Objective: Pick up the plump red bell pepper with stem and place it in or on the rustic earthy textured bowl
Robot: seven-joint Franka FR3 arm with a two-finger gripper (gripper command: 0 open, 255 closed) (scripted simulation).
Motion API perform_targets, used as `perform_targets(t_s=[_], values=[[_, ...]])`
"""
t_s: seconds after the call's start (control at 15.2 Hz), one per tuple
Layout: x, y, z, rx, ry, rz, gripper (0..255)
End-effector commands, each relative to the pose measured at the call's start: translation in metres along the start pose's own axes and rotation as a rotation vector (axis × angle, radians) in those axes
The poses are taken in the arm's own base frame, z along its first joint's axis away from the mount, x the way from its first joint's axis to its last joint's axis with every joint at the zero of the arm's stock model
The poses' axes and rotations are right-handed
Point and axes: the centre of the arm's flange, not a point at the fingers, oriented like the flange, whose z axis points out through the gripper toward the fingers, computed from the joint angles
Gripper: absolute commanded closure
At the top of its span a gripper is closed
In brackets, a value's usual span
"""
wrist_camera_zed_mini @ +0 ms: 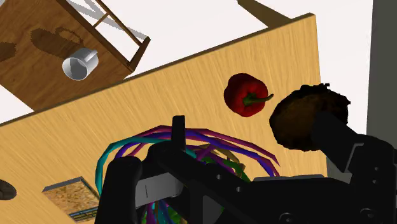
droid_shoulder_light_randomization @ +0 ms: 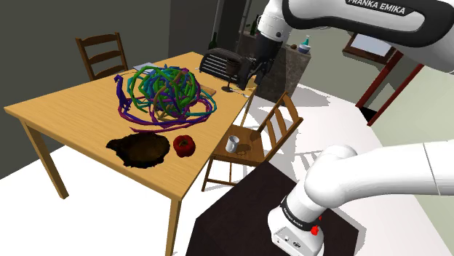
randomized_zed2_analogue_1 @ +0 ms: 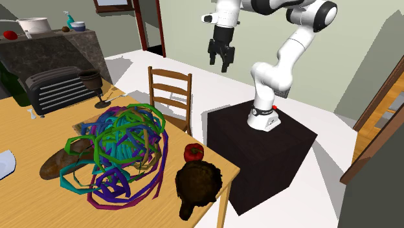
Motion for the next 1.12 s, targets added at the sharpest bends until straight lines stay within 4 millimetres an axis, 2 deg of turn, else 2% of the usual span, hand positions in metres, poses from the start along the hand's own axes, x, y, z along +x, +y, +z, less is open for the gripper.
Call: perform_targets(t_s=[0.0,0.53,1.06], values=[[0.0,0.0,0.0,0.0,0.0,0.0,0],[0.023,-0.054,0.088,0.006,-0.018,0.376,0],[0.063,-0.096,0.175,0.012,-0.035,0.752,0]])
